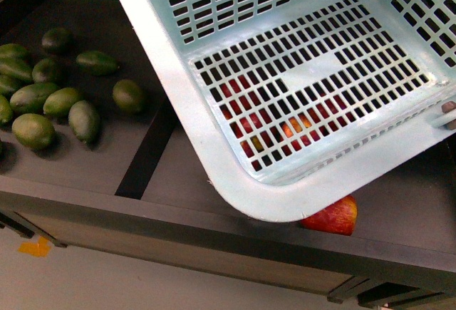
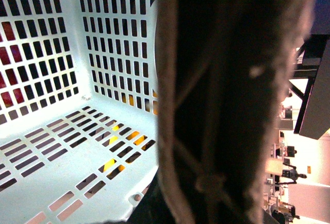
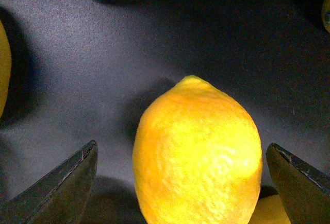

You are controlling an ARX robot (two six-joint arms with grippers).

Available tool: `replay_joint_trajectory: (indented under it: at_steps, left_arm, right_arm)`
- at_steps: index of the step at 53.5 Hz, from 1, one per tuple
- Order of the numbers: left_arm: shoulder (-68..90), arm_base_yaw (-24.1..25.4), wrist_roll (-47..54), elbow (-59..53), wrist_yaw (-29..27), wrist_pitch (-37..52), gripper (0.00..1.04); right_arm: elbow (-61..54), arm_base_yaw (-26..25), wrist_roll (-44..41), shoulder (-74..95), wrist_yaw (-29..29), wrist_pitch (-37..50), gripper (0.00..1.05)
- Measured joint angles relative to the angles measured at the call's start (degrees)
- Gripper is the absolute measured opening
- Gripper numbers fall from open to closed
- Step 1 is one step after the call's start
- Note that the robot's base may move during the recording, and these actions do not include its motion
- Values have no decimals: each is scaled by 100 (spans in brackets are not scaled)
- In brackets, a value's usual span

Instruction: Pick lemon and mango into basket

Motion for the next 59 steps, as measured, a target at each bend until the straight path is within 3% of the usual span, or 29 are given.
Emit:
replay_joint_trajectory:
  at_steps: [43, 52, 59]
  left_arm:
    - [0, 0, 2, 0, 0, -2, 5]
    - [0, 0, 0, 0, 9, 0, 5]
    - [0, 0, 0, 0, 4, 0, 5]
  right_arm:
    - [444, -81, 28, 382, 144, -249, 96]
    - [387, -190, 186, 382, 50, -306, 69]
    - [249, -240, 470, 319, -160, -254, 65]
